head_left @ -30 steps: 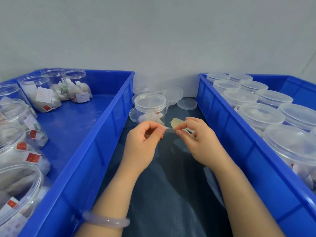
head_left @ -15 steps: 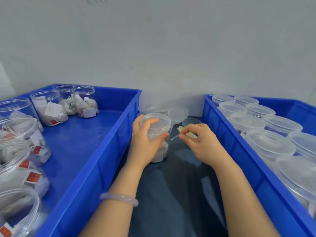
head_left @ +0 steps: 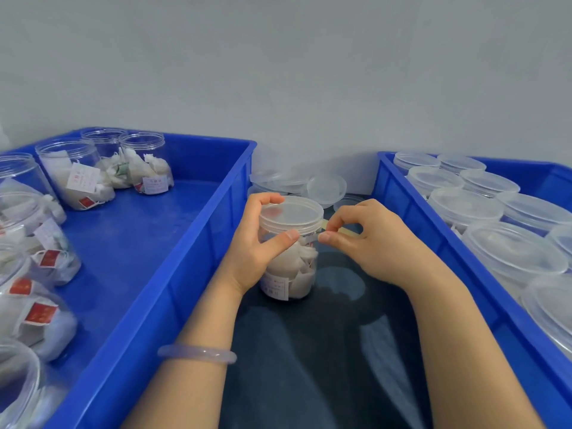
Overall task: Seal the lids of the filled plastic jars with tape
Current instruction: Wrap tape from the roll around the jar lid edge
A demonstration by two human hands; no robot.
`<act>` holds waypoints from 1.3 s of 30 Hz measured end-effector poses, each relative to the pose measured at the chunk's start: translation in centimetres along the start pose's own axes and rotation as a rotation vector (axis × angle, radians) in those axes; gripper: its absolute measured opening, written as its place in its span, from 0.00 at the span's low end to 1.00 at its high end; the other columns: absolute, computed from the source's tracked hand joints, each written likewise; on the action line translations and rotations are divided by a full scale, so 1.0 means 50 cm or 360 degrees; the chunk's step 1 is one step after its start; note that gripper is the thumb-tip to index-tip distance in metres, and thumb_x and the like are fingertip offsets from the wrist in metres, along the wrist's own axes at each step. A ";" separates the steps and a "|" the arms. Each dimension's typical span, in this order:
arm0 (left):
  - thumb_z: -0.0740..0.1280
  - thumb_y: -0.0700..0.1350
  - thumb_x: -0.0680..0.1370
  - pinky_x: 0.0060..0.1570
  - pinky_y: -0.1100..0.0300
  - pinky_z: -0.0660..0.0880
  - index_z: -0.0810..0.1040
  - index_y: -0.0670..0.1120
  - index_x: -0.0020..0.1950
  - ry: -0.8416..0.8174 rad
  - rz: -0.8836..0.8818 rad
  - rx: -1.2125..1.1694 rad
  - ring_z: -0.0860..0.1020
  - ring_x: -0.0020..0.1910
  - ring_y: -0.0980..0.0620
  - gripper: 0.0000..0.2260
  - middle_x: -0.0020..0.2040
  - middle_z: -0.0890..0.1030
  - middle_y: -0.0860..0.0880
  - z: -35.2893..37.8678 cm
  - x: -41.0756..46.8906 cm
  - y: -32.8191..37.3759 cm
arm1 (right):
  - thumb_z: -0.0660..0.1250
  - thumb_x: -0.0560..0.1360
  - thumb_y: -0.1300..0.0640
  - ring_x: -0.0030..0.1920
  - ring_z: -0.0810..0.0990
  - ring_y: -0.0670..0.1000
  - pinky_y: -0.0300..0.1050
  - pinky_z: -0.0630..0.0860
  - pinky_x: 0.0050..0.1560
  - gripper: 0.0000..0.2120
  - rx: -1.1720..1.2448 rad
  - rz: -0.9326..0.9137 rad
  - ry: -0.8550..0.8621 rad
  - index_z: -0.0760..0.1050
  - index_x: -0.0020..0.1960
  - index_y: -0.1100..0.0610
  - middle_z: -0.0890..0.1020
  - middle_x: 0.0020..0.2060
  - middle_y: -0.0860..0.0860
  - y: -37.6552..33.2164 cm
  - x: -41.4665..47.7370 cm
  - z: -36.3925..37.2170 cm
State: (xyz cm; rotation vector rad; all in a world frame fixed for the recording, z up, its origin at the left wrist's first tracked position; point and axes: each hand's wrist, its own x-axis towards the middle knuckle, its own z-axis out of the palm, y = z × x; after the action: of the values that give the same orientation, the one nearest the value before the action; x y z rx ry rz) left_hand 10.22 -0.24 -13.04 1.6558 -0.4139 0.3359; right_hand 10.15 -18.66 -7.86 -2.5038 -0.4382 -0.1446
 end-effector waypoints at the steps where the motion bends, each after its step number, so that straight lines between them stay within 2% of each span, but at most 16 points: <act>1: 0.70 0.52 0.66 0.62 0.57 0.70 0.68 0.52 0.57 -0.0004 -0.0001 0.0007 0.73 0.62 0.51 0.22 0.62 0.73 0.47 0.000 0.000 0.001 | 0.68 0.72 0.42 0.47 0.72 0.45 0.34 0.67 0.40 0.07 -0.0006 0.0009 0.0004 0.74 0.39 0.43 0.73 0.52 0.48 -0.001 0.001 0.002; 3: 0.69 0.54 0.65 0.63 0.55 0.70 0.68 0.53 0.57 -0.0002 -0.0008 0.0018 0.73 0.62 0.50 0.22 0.62 0.73 0.47 0.000 0.001 0.003 | 0.69 0.72 0.42 0.47 0.72 0.45 0.33 0.67 0.40 0.07 0.0002 0.0024 0.0025 0.75 0.39 0.43 0.73 0.52 0.48 -0.002 0.003 0.004; 7: 0.69 0.47 0.68 0.64 0.49 0.70 0.69 0.52 0.57 0.0004 -0.0011 0.0023 0.73 0.61 0.49 0.19 0.61 0.73 0.48 0.000 0.001 0.003 | 0.70 0.71 0.43 0.45 0.71 0.41 0.32 0.64 0.39 0.07 0.0037 0.0020 0.0068 0.76 0.39 0.44 0.73 0.51 0.46 -0.003 0.004 0.006; 11: 0.69 0.54 0.65 0.63 0.52 0.70 0.69 0.52 0.56 0.0011 -0.0008 0.0042 0.74 0.61 0.49 0.22 0.61 0.74 0.48 0.002 0.002 0.006 | 0.71 0.71 0.43 0.44 0.70 0.39 0.31 0.64 0.40 0.08 0.0028 0.0016 0.0079 0.75 0.36 0.44 0.73 0.48 0.45 -0.005 0.004 0.006; 14: 0.70 0.49 0.67 0.64 0.49 0.70 0.69 0.52 0.57 0.0012 -0.0010 0.0050 0.74 0.61 0.50 0.20 0.61 0.74 0.48 0.002 0.003 0.003 | 0.71 0.70 0.43 0.43 0.70 0.39 0.32 0.65 0.40 0.09 0.0024 0.0025 0.0087 0.74 0.35 0.44 0.71 0.45 0.43 -0.006 0.004 0.007; 17: 0.70 0.53 0.65 0.64 0.51 0.70 0.69 0.53 0.57 0.0002 -0.0007 0.0060 0.73 0.62 0.50 0.22 0.61 0.73 0.49 0.003 0.003 0.004 | 0.72 0.70 0.43 0.42 0.69 0.39 0.34 0.65 0.39 0.10 0.0019 0.0031 0.0082 0.74 0.35 0.44 0.70 0.43 0.41 -0.006 0.004 0.009; 20: 0.70 0.50 0.67 0.65 0.49 0.69 0.69 0.53 0.57 -0.0005 0.0005 0.0066 0.73 0.62 0.49 0.20 0.62 0.73 0.48 0.002 0.004 0.003 | 0.72 0.70 0.43 0.41 0.69 0.38 0.33 0.65 0.38 0.10 0.0031 0.0035 0.0092 0.73 0.34 0.43 0.70 0.41 0.40 -0.005 0.006 0.011; 25: 0.68 0.47 0.68 0.64 0.52 0.70 0.69 0.53 0.57 -0.0009 0.0012 0.0062 0.73 0.62 0.50 0.18 0.62 0.73 0.49 0.000 0.002 0.000 | 0.71 0.70 0.42 0.42 0.71 0.41 0.35 0.69 0.39 0.10 0.0017 0.0024 0.0110 0.74 0.35 0.44 0.72 0.42 0.40 -0.003 0.009 0.013; 28: 0.72 0.55 0.64 0.63 0.53 0.71 0.68 0.54 0.57 -0.0037 -0.0027 0.0101 0.73 0.63 0.51 0.25 0.61 0.73 0.51 -0.001 0.002 0.003 | 0.71 0.70 0.41 0.41 0.72 0.42 0.38 0.69 0.37 0.11 0.0011 0.0031 0.0139 0.73 0.34 0.43 0.72 0.41 0.41 -0.003 0.007 0.015; 30: 0.78 0.58 0.57 0.60 0.58 0.71 0.67 0.57 0.57 0.0023 -0.0074 0.0220 0.72 0.62 0.57 0.33 0.60 0.72 0.56 0.006 0.003 0.002 | 0.71 0.70 0.42 0.40 0.73 0.43 0.40 0.69 0.35 0.11 -0.0002 0.0042 0.0139 0.73 0.34 0.43 0.75 0.42 0.44 -0.005 0.008 0.015; 32: 0.82 0.57 0.54 0.54 0.70 0.70 0.66 0.60 0.56 0.0137 -0.0064 0.0351 0.70 0.58 0.67 0.36 0.57 0.71 0.63 0.016 0.003 -0.001 | 0.71 0.71 0.42 0.42 0.74 0.44 0.40 0.70 0.36 0.09 -0.0026 0.0046 0.0135 0.75 0.37 0.44 0.77 0.44 0.46 -0.006 0.008 0.013; 34: 0.81 0.53 0.60 0.50 0.75 0.68 0.67 0.60 0.55 0.0199 -0.0002 0.0367 0.70 0.55 0.70 0.31 0.55 0.72 0.63 0.021 0.003 -0.004 | 0.70 0.72 0.44 0.44 0.74 0.44 0.39 0.71 0.39 0.06 -0.0007 0.0024 0.0124 0.77 0.41 0.45 0.78 0.46 0.46 -0.004 0.005 0.007; 36: 0.79 0.52 0.62 0.51 0.73 0.70 0.68 0.57 0.55 0.0245 0.0003 0.0233 0.73 0.54 0.66 0.28 0.56 0.73 0.58 0.016 0.002 -0.005 | 0.68 0.74 0.47 0.44 0.75 0.43 0.39 0.70 0.42 0.03 0.0108 0.0014 0.0063 0.78 0.47 0.44 0.79 0.48 0.46 -0.001 0.000 -0.003; 39: 0.74 0.54 0.59 0.49 0.65 0.74 0.69 0.52 0.54 0.0254 -0.0031 -0.0102 0.77 0.52 0.55 0.27 0.57 0.76 0.45 0.008 0.002 0.000 | 0.68 0.74 0.45 0.45 0.76 0.44 0.39 0.70 0.45 0.17 0.0154 0.0029 0.0009 0.74 0.62 0.41 0.78 0.49 0.44 0.003 -0.008 -0.016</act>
State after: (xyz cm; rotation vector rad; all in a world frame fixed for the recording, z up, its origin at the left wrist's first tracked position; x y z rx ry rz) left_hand 10.28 -0.66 -13.05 1.5574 -0.2858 0.4325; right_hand 9.79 -19.32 -7.37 -2.4111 -0.4103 -0.1203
